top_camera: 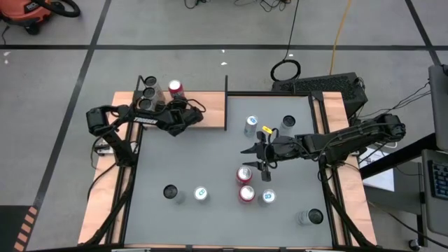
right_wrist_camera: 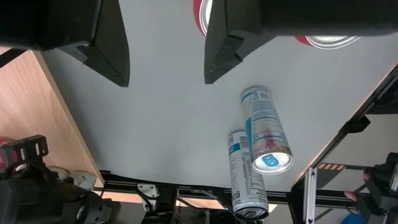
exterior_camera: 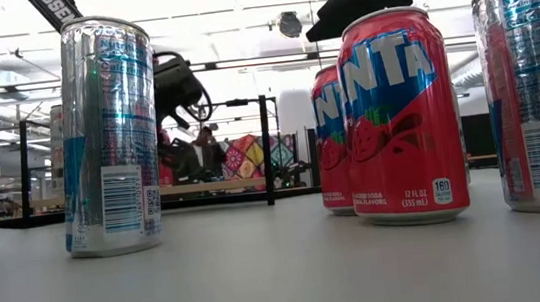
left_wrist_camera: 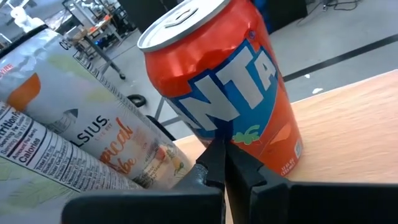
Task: Place canned beverage on shelf
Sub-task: Put the top red soda can on the shelf
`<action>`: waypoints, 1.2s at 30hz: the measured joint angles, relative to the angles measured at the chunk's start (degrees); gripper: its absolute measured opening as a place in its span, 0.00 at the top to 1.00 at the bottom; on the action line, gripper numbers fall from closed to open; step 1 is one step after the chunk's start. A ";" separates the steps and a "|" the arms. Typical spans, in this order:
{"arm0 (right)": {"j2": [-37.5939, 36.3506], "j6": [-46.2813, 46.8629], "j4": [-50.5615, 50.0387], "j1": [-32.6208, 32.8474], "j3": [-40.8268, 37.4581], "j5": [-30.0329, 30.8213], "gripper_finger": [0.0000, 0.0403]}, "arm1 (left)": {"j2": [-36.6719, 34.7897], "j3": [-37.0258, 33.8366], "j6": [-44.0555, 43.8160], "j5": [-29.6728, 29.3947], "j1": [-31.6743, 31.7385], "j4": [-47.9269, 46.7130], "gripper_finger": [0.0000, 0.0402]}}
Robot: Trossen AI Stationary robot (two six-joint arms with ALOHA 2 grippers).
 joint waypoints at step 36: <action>0.00 1.11 0.48 -0.04 0.00 0.02 0.65 | 0.04 1.88 25.37 7.73 1.40 19.25 0.99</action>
